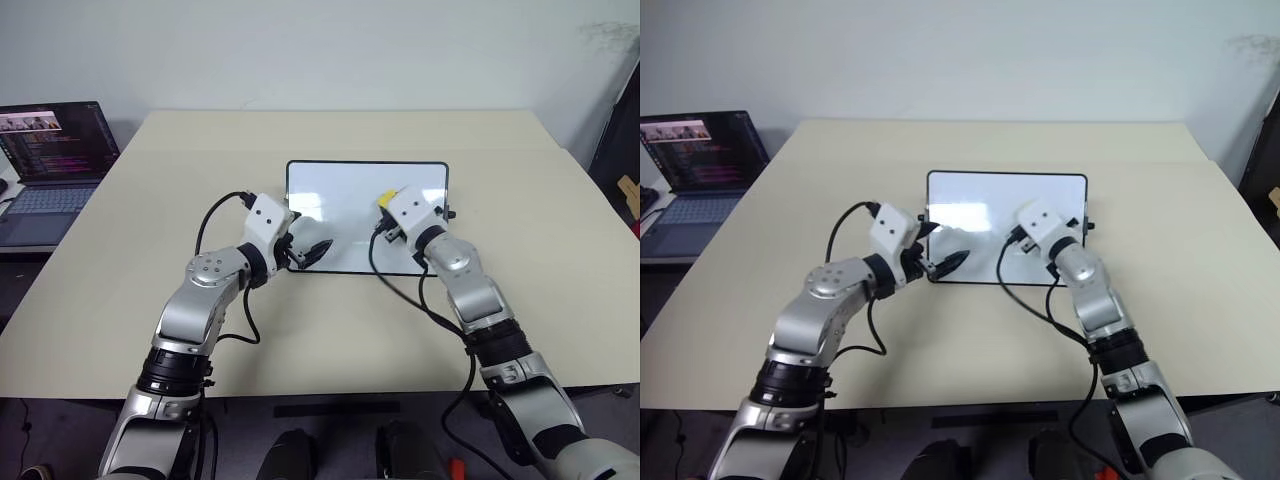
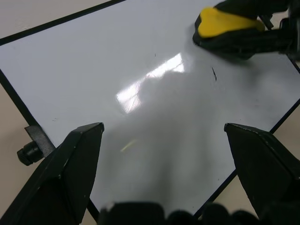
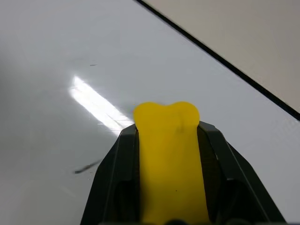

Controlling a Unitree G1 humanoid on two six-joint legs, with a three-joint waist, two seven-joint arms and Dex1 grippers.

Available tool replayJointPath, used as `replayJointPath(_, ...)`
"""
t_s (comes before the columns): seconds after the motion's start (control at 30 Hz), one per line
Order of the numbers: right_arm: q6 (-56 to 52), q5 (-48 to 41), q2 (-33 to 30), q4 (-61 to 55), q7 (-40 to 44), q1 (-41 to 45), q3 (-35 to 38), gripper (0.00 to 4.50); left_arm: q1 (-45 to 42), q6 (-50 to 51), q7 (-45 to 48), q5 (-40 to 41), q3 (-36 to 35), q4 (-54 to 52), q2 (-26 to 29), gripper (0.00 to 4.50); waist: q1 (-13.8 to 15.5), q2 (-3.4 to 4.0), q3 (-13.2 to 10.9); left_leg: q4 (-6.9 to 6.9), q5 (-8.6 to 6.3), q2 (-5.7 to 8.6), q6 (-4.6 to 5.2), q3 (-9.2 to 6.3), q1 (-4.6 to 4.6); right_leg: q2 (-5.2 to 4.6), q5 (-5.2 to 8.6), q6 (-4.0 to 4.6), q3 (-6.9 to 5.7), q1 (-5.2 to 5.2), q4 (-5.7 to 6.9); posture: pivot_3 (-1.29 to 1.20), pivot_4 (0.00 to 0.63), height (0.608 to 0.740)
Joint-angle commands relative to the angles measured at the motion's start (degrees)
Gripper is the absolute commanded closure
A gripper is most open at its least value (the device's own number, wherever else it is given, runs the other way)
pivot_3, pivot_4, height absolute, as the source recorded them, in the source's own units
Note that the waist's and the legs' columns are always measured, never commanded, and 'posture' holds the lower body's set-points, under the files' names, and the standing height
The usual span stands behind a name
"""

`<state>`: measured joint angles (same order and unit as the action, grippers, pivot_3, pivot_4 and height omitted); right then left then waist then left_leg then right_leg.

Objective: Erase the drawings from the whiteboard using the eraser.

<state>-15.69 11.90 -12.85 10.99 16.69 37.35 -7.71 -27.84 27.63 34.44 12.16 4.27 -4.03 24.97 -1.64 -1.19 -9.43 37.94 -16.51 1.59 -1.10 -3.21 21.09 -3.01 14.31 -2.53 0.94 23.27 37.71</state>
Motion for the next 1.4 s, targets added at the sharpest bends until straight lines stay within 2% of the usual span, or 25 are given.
replayJointPath(0.03,-6.92,-8.66,0.13,-10.71,4.38,-0.93,5.73,3.23,-0.92,-0.61,0.52,0.55,-0.10,-2.71,-0.47,0.00,-0.01,0.01,-0.01,-0.02,0.00,-0.02,0.00,0.00,0.07,-0.02,0.00,0.00,-0.01,0.04,-0.07,0.00,0.150,0.740)
replayJointPath(0.13,-13.93,-14.69,-1.29,-18.58,7.96,-3.66,8.90,3.23,-1.18,-1.18,1.54,0.95,0.48,-2.91,-0.94,0.00,0.00,0.02,-0.01,-0.03,-0.02,-0.04,-0.01,-0.04,0.44,-0.03,0.02,-0.02,-0.05,0.33,-0.21,0.00,0.150,0.740)
replayJointPath(0.33,-20.51,-18.22,-7.77,-31.05,9.91,-13.02,12.70,3.23,-2.22,-2.48,3.46,0.90,1.83,-2.22,-1.77,0.00,0.24,0.02,-0.01,-0.03,-0.03,-0.02,0.00,-0.16,0.83,-0.06,0.00,-0.03,-0.09,0.52,-0.47,0.00,0.150,0.740)
replayJointPath(0.4,-20.58,-18.59,-9.59,-35.87,10.59,-19.62,12.76,3.23,-2.74,-3.23,4.25,0.66,2.75,-1.60,-2.34,0.00,0.51,0.02,-0.01,-0.03,-0.04,-0.02,0.01,-0.19,0.87,-0.06,0.00,-0.03,-0.08,0.51,-0.51,0.00,0.150,0.740)
replayJointPath(0.53,-21.68,-18.57,-11.65,-41.03,10.08,-27.46,13.12,3.23,-3.28,-4.53,6.09,0.23,4.07,-0.88,-2.52,0.00,0.50,0.02,-0.01,-0.04,-0.05,0.01,0.03,-0.18,0.85,-0.05,0.00,-0.06,-0.10,0.46,-0.56,0.00,0.150,0.740)
replayJointPath(0.77,-17.66,-16.39,-12.14,-43.11,7.97,-33.63,12.30,3.23,-4.80,-5.97,7.41,-0.46,5.17,1.16,-3.18,0.00,0.02,0.03,-0.01,0.01,-0.05,-0.02,0.04,-0.12,0.67,0.12,-0.02,-0.09,-0.15,0.35,-0.47,0.00,0.150,0.740)
replayJointPath(1.1,-8.02,-10.52,-10.45,-37.01,3.96,-30.85,5.30,3.23,-5.57,-5.57,6.97,-1.58,6.11,1.96,-5.15,0.00,0.04,0.03,-0.01,0.04,-0.03,0.00,0.02,-0.12,0.66,0.15,-0.03,-0.13,-0.14,0.30,-0.51,0.00,0.150,0.740)
replayJointPath(1.4,-0.67,-4.50,-8.79,-21.41,-0.73,-15.83,2.77,3.23,-5.80,-5.37,6.42,-2.03,5.94,2.21,-5.65,0.00,0.03,0.03,-0.01,0.06,0.02,0.02,-0.08,-0.09,0.64,0.14,-0.04,-0.12,-0.13,0.30,-0.49,0.00,0.150,0.740)
